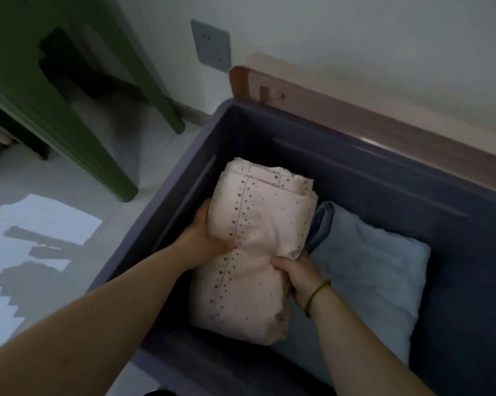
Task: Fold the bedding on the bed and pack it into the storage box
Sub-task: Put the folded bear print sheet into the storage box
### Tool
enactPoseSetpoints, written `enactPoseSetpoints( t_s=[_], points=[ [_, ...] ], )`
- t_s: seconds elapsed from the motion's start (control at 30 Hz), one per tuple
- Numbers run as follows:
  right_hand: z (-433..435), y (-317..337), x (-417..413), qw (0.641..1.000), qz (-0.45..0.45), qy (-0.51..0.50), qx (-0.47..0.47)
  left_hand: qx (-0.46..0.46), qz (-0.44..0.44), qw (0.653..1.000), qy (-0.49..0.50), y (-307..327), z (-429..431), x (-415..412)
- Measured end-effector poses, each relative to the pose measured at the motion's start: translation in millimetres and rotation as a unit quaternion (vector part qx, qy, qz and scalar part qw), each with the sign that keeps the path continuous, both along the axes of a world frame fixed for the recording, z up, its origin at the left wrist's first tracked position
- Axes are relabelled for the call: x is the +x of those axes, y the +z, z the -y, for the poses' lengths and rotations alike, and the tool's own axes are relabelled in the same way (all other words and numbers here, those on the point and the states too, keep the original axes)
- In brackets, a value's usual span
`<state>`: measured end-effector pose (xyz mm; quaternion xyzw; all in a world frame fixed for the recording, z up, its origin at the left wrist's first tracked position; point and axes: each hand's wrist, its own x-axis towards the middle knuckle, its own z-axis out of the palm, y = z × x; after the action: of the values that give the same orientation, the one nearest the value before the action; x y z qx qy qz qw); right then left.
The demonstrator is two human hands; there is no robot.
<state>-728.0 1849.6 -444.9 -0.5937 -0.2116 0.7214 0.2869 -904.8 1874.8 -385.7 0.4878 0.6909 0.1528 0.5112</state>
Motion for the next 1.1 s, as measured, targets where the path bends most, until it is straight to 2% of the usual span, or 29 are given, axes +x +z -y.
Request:
enactPoseSetpoints(
  t_s=[0.1,0.23,0.4,0.47,0.53,0.57,0.63,0.67,0.7,0.8,0.93,1.0,1.1],
  points=[
    [-0.8,-50.6,-8.3,1.000,0.011,0.015,-0.011,-0.001,-0.006,0.998,-0.057,-54.1,-9.2,-7.5],
    [3.0,-97.5,-16.1,0.996,0.053,0.072,0.023,-0.041,-0.096,0.980,-0.171,-109.4,-26.9,-10.4],
    [2.5,-129.2,-20.8,0.988,0.115,0.096,0.036,-0.058,-0.172,0.958,-0.222,-132.7,-39.5,-7.9],
    [-1.9,-131.2,-29.1,0.979,0.177,0.078,0.064,-0.063,-0.216,0.947,-0.229,-139.9,-36.3,-2.8],
    [-2.4,-121.9,-38.5,0.946,0.282,0.072,0.142,-0.071,-0.263,0.924,-0.269,-145.0,-28.8,4.6],
    [-2.8,-116.3,-42.1,0.908,0.354,0.103,0.199,-0.068,-0.281,0.912,-0.291,-148.2,-23.1,8.2],
    [-9.1,-115.6,-44.7,0.787,0.486,0.162,0.344,-0.047,-0.312,0.893,-0.321,-153.7,-16.2,11.3],
    [-15.8,-116.8,-43.7,0.737,0.521,0.201,0.381,-0.031,-0.327,0.883,-0.337,-157.9,-14.9,10.2],
    [-19.4,-118.4,-43.0,0.727,0.514,0.258,0.375,-0.017,-0.334,0.874,-0.353,-159.8,-13.7,6.9],
    [-21.7,-142.4,-27.7,0.747,0.468,0.390,0.267,0.003,-0.309,0.845,-0.437,-159.6,-15.4,-6.6],
    [-27.4,-159.7,-19.4,0.716,0.489,0.441,0.233,0.014,-0.312,0.785,-0.535,-165.5,-22.9,-22.4],
    [-28.3,-161.9,-21.2,0.704,0.495,0.464,0.211,0.104,-0.365,0.741,-0.554,-178.1,-22.0,-24.8],
    [-27.4,-160.7,-20.8,0.687,0.500,0.489,0.196,0.097,-0.405,0.717,-0.559,-188.3,-19.2,-15.4]
  ],
)
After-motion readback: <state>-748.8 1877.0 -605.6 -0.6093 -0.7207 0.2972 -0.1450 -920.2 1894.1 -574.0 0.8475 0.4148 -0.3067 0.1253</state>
